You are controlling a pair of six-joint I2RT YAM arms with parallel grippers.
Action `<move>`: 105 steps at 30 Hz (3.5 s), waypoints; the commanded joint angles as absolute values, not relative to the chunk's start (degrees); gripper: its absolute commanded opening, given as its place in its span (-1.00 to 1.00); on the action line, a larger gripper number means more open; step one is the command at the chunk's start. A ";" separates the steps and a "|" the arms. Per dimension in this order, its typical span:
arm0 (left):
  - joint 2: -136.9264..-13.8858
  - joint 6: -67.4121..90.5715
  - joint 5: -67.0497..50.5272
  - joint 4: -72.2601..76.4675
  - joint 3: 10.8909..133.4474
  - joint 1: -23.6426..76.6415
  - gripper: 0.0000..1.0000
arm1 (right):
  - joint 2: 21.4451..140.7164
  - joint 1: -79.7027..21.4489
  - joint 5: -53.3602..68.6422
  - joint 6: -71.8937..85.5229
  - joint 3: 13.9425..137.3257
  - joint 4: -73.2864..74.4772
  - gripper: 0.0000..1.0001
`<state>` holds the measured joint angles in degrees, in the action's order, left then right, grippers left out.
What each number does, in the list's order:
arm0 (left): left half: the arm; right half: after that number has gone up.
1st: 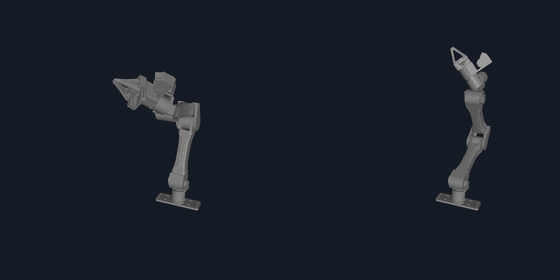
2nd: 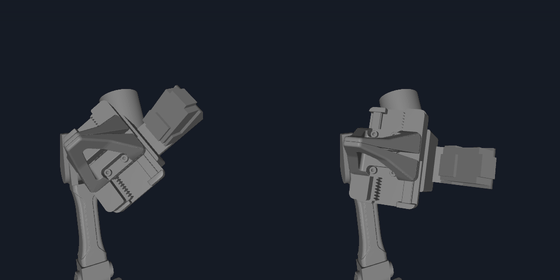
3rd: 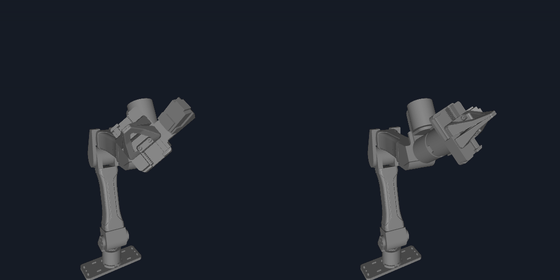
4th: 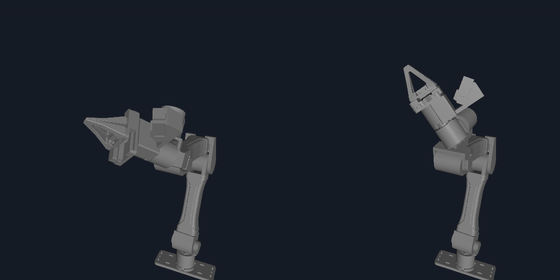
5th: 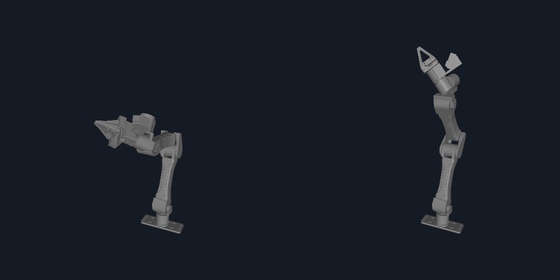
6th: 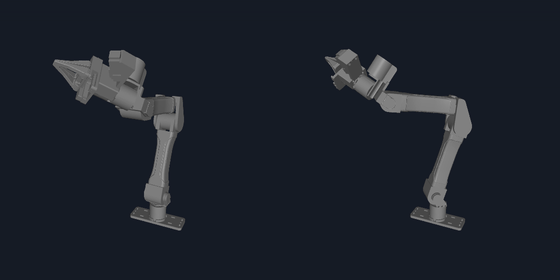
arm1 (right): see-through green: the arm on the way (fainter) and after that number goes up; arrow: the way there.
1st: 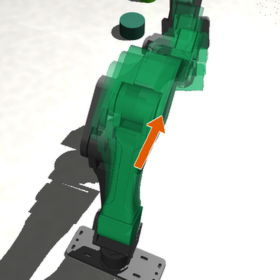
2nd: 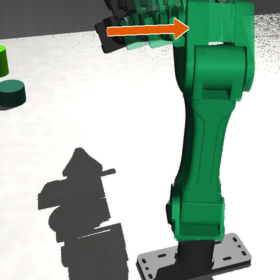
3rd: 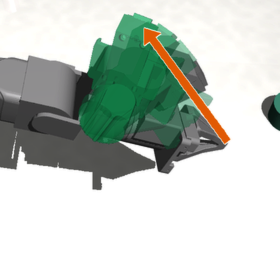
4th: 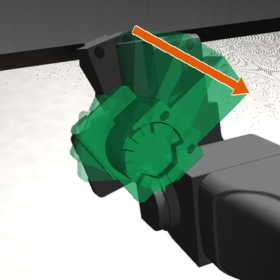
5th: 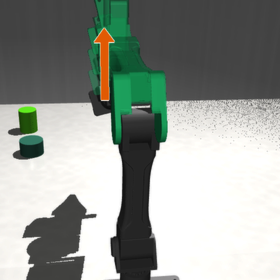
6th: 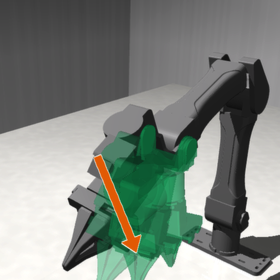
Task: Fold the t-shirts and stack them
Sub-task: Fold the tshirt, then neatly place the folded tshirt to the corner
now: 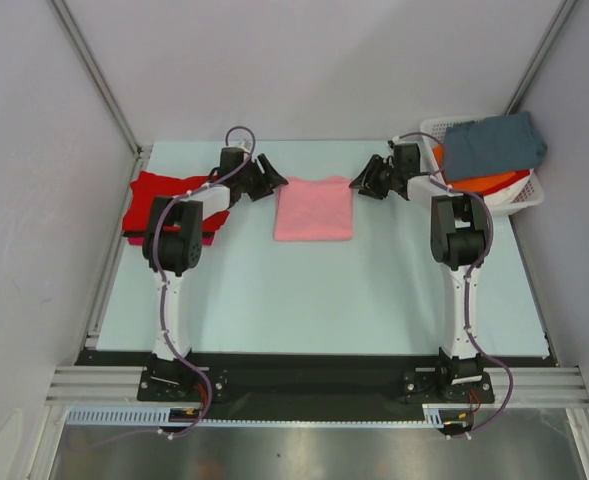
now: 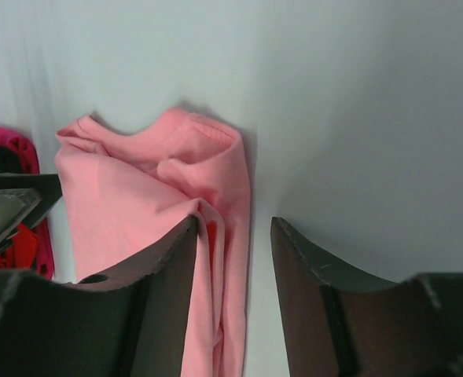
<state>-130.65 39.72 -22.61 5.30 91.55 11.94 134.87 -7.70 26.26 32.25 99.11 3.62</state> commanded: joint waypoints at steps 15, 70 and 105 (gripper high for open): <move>-132.99 36.57 -13.47 -1.93 98.10 14.15 0.24 | 142.30 -8.53 29.00 33.40 107.67 3.08 -0.26; -77.62 31.03 -9.59 -6.56 68.02 7.39 -0.99 | 106.26 -28.55 29.70 33.39 95.79 1.94 -1.00; -78.22 33.05 -13.54 -10.90 75.50 -26.37 -0.99 | 143.17 -47.11 20.39 46.75 137.46 -13.26 -1.00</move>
<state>-78.52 31.92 -11.44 -15.51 71.81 -25.56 143.50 -47.62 21.54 45.08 134.10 -5.98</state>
